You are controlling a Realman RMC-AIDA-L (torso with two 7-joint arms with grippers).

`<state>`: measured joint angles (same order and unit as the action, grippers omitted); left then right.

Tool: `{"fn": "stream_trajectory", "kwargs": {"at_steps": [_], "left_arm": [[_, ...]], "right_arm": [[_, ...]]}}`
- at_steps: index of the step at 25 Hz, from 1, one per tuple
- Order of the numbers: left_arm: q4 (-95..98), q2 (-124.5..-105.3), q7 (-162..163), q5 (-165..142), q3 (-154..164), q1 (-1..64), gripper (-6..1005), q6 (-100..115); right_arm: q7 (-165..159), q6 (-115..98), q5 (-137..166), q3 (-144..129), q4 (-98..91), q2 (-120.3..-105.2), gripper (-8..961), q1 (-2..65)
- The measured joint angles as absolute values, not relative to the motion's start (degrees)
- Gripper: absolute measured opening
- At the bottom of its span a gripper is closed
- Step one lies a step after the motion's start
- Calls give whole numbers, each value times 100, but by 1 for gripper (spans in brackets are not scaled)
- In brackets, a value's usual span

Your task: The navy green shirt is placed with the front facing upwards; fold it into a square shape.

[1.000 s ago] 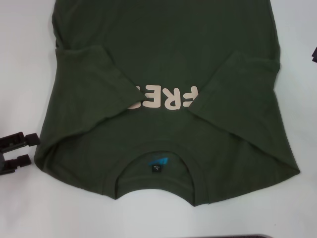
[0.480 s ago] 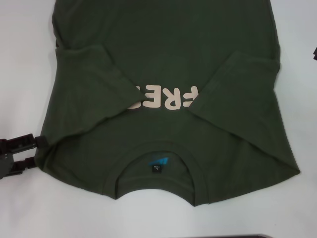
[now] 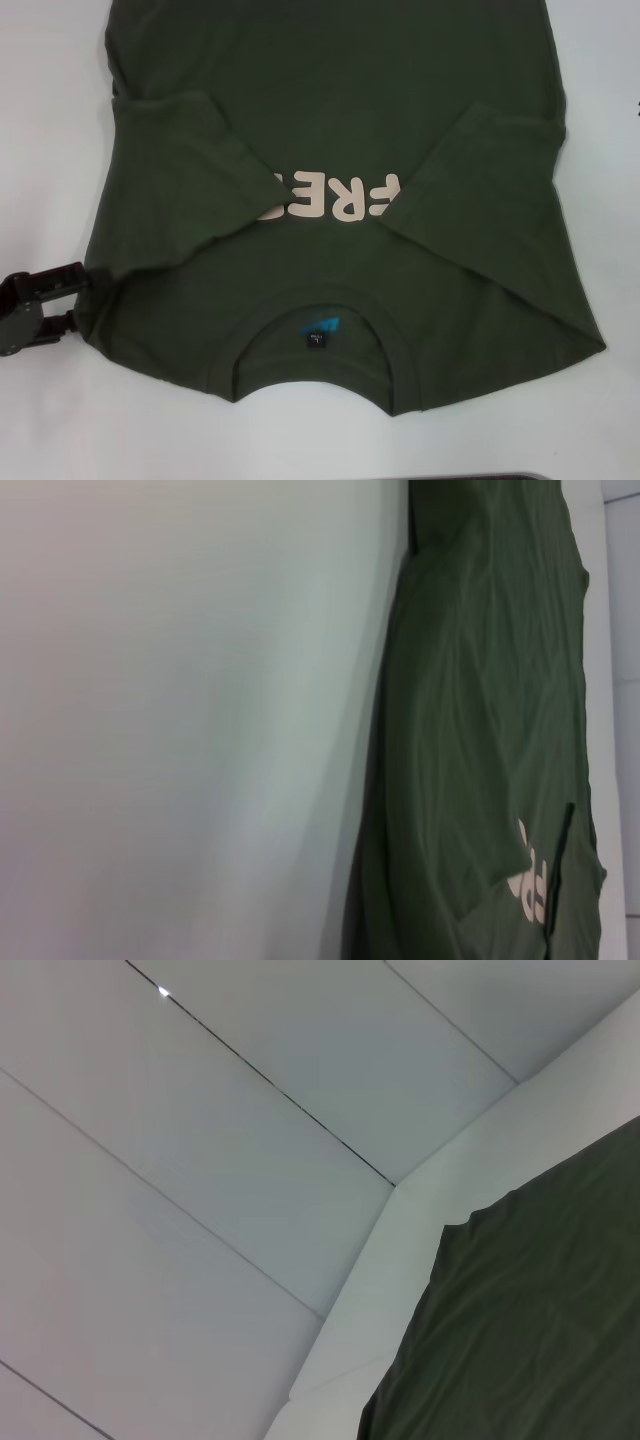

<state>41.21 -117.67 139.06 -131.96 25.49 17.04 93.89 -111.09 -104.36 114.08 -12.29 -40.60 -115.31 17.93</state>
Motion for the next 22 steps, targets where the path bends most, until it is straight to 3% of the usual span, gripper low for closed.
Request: {"fn": "stream_trajectory", "kwargs": {"at_steps": [22], "left_arm": [[3930, -11737, 14076, -13201, 2624, 1840, 748, 9314]], "right_arm": [[-11093, -10443, 11390, -1195, -4025, -11514, 653, 1788]]}}
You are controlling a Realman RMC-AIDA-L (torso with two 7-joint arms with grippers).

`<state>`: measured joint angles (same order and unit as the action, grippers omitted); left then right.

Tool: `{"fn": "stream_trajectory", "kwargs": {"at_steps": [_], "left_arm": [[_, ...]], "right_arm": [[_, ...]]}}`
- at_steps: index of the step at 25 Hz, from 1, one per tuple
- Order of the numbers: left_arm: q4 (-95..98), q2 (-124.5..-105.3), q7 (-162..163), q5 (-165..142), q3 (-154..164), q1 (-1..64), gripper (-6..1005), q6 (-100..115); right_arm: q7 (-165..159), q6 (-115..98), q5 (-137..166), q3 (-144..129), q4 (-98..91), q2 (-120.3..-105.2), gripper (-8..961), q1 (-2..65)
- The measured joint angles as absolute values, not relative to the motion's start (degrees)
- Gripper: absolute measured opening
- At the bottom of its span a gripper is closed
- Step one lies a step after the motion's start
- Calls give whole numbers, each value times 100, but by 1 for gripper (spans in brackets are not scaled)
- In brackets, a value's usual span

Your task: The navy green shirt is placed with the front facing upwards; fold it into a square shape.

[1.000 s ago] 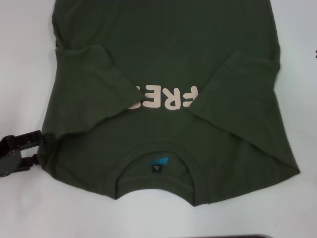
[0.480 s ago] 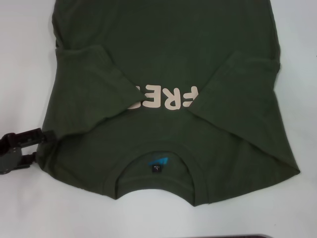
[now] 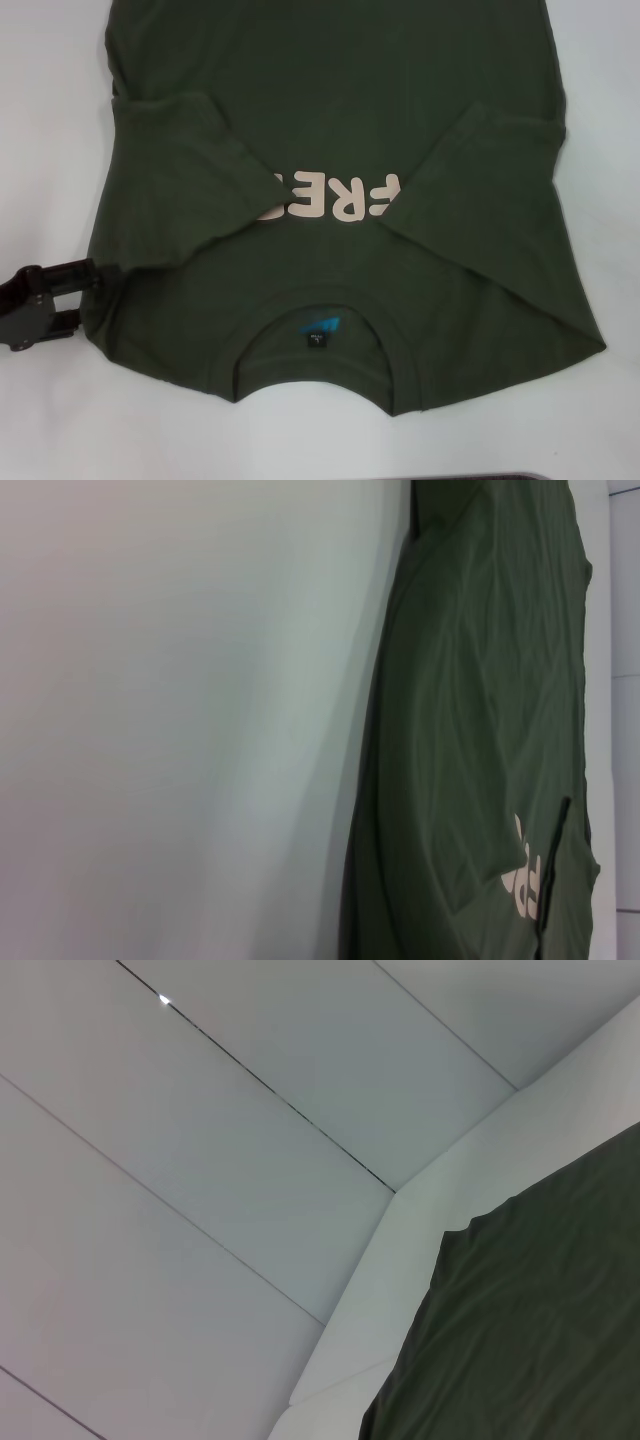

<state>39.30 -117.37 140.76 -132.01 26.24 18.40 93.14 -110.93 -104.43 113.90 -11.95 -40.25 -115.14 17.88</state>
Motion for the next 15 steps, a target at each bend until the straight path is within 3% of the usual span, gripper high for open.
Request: {"fn": "stream_trajectory", "kwargs": {"at_steps": [6, 15], "left_arm": [[3936, -11727, 14093, -13201, 2706, 1871, 745, 9330], [3911, -11681, 14091, -13201, 2726, 1871, 373, 9375]], "right_arm": [[-11110, -10450, 11363, -1195, -4011, -11513, 653, 1792], [-11110, -10456, 11159, -1195, -3987, -11513, 653, 1740]]}}
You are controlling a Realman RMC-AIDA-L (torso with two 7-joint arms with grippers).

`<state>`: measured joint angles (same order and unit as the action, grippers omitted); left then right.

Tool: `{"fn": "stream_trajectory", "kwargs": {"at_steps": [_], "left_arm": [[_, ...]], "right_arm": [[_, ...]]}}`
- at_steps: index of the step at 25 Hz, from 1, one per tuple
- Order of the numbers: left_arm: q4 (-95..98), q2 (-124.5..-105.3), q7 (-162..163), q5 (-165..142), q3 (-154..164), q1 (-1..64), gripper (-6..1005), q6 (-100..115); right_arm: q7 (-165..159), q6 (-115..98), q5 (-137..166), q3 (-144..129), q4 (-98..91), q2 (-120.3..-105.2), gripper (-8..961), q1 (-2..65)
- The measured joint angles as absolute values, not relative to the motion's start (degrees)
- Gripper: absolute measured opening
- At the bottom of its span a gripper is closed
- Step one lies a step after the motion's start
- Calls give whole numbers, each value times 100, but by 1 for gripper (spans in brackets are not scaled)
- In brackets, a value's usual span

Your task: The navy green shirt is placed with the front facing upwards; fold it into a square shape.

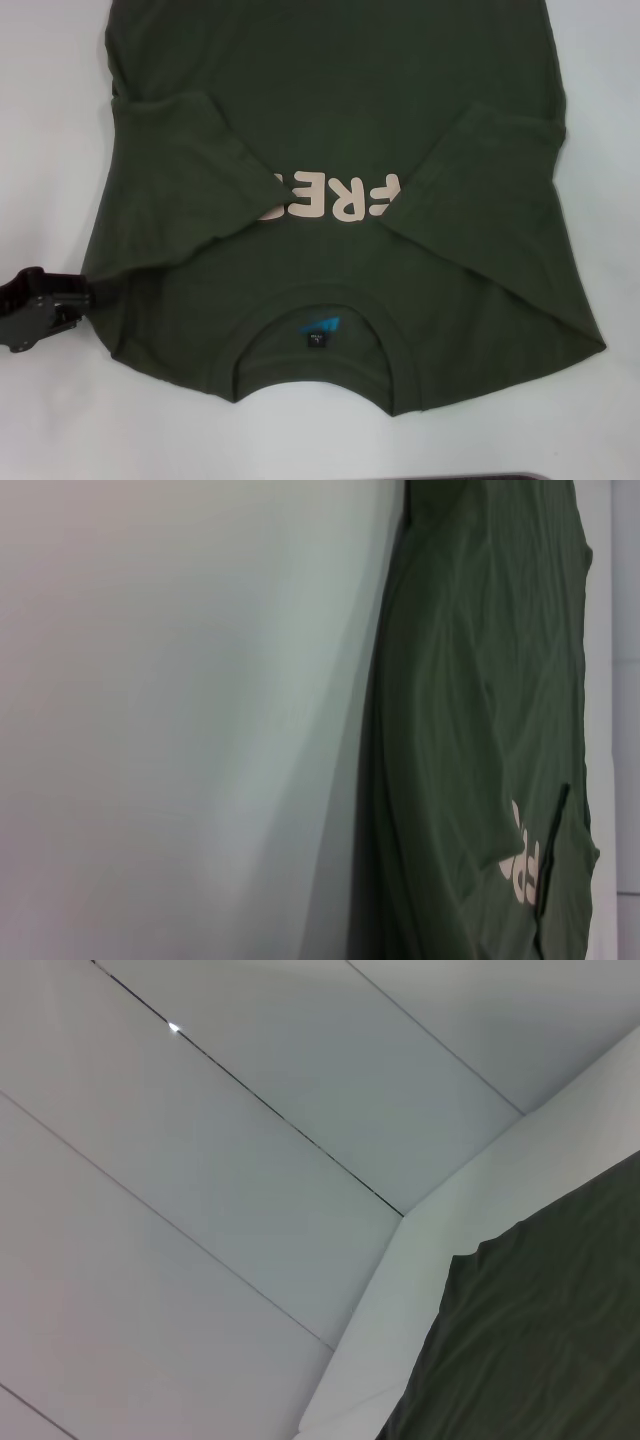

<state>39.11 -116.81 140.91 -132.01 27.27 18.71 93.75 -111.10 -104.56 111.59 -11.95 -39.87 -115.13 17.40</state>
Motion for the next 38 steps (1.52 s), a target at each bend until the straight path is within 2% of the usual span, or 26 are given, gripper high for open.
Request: {"fn": "stream_trajectory", "kwargs": {"at_steps": [6, 10, 15, 17, 20, 25, 27, 38], "left_arm": [[3933, -11671, 14054, -13197, 2806, 1883, 204, 9492], [3948, -11640, 13911, -13165, 2766, 1886, 107, 9709], [3961, -11603, 13834, -13157, 2765, 1884, 62, 9772], [3964, -11601, 13839, -13157, 2756, 1883, 62, 9774], [3968, -11586, 13896, -13158, 2747, 1882, 62, 9778], [3972, -11568, 13982, -13186, 2742, 1906, 63, 9784], [3973, -11567, 13995, -13190, 2742, 1920, 63, 9783], [3973, -11557, 14070, -13183, 2742, 1990, 62, 9750]], "right_arm": [[-11115, -10459, 11184, -1222, -3924, -11492, 653, 1748], [-11265, -10460, 11224, -1255, -3924, -11422, 653, 1741], [-11425, -10455, 11318, -1264, -3925, -11339, 653, 1741], [-11533, -10441, 11522, -1266, -3939, -11292, 653, 1759], [-11969, -10449, 12154, -1309, -4008, -11125, 653, 1839], [-12919, -10563, 13251, -1726, -3991, -10653, 653, 2031], [-13079, -10651, 13614, -1914, -3976, -10562, 653, 2120], [-13295, -11130, 14525, -2191, -3964, -10534, 654, 2448]]}}
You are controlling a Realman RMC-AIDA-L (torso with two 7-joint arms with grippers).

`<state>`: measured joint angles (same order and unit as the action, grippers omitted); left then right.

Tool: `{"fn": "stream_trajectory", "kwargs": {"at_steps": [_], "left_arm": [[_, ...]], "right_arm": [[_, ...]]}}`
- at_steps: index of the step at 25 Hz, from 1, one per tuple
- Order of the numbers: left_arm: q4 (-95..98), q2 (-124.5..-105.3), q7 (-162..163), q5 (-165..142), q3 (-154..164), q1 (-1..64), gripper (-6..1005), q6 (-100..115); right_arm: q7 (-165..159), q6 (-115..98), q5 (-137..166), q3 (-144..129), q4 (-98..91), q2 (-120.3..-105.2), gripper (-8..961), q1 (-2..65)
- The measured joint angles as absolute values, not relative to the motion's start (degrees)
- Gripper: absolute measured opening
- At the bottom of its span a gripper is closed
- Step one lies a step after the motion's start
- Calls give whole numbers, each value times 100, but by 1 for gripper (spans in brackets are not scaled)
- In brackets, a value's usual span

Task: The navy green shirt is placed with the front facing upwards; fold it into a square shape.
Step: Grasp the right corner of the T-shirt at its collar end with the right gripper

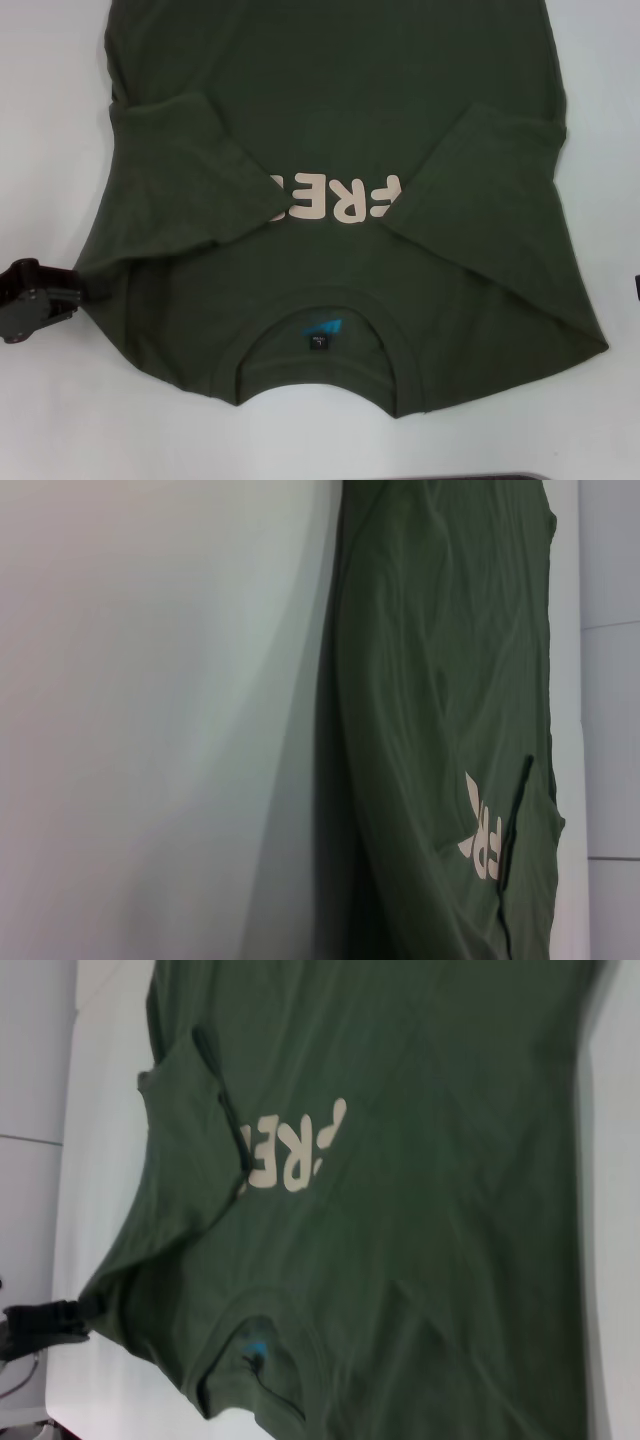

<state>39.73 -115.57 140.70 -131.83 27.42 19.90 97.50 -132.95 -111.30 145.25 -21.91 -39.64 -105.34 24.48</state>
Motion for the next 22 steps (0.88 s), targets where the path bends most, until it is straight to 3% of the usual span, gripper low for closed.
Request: {"fn": "stream_trajectory", "kwargs": {"at_steps": [5, 13, 22], "left_arm": [[3973, -11551, 14071, -13193, 2742, 2009, 62, 9730], [3972, -11528, 14079, -13186, 2742, 2028, 63, 9714], [3972, -11522, 14089, -13186, 2739, 2063, 62, 9706]], "right_arm": [[-13298, -11071, 14750, -2206, -3958, -10561, 654, 2420], [-13290, -10948, 14813, -2325, -3938, -10724, 654, 2398], [-13333, -10833, 14826, -2444, -3937, -10739, 654, 2399]]}}
